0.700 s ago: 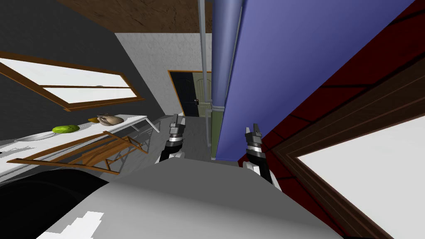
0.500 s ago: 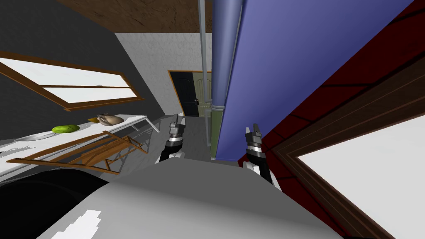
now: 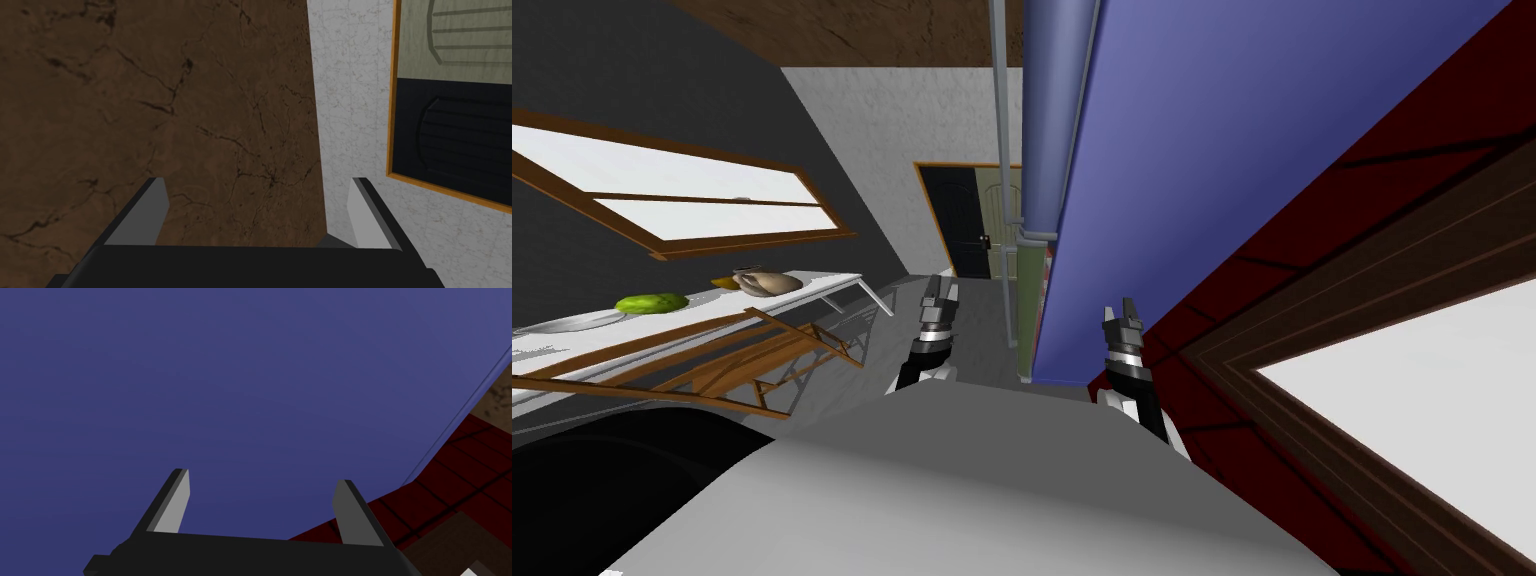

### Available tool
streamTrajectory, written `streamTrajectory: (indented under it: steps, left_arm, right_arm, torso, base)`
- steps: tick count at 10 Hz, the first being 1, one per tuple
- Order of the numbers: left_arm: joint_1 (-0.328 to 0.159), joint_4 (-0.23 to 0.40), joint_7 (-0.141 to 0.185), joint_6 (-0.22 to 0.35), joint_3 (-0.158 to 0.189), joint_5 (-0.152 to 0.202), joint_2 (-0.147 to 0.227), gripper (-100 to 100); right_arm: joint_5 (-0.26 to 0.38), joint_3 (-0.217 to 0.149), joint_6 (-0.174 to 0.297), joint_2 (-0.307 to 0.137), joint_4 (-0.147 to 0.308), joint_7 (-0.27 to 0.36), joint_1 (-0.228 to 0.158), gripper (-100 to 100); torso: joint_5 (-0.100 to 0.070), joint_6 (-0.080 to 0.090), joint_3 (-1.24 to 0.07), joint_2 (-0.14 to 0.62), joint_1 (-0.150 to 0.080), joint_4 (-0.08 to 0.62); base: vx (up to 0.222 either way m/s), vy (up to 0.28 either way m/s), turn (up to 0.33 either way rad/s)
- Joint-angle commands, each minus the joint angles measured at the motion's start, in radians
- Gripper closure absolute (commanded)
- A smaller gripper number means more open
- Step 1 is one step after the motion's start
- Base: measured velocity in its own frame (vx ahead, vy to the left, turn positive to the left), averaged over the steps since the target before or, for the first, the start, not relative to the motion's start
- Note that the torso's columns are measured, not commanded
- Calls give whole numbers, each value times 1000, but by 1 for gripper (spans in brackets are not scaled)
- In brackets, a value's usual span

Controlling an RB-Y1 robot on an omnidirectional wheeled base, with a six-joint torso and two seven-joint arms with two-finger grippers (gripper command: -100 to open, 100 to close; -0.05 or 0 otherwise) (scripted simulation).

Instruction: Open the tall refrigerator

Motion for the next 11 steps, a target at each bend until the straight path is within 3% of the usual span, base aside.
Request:
streamTrajectory:
  steps: [1,2,3,5,9,10,11]
  left_arm:
    - [0,0,0,0,0,0,0,0]
    - [0,0,0,0,0,0,0,0]
    - [0,0,0,0,0,0,0,0]
    - [0,0,0,0,0,0,0,0]
    - [0,0,0,0,0,0,0,0]
    - [0,0,0,0,0,0,0,0]
    - [0,0,0,0,0,0,0,0]
  right_arm:
    - [0,0,0,0,0,0,0,0]
    - [0,0,0,0,0,0,0,0]
    - [15,-11,-1,-28,-1,0,2,-100]
    - [52,-37,-3,-72,-4,-1,8,-100]
    - [172,-129,-9,-165,-20,-2,28,-100]
    - [185,-129,-9,-165,-20,-2,28,-100]
    - [224,-159,-11,-191,-27,-1,35,-100]
  torso:
    - [0,0,-148,74,0,74]
    - [0,0,-295,148,0,148]
    - [0,0,-443,221,0,221]
    - [1,0,-531,264,2,264]
    - [0,0,-537,268,1,268]
    - [0,0,-537,268,1,268]
    - [0,0,-537,268,-1,268]
  base:
    - [0,0,0]
    - [0,0,0]
    - [6,15,5]
    - [9,45,1]
    - [18,83,-8]
    - [14,77,-8]
    - [0,62,-10]
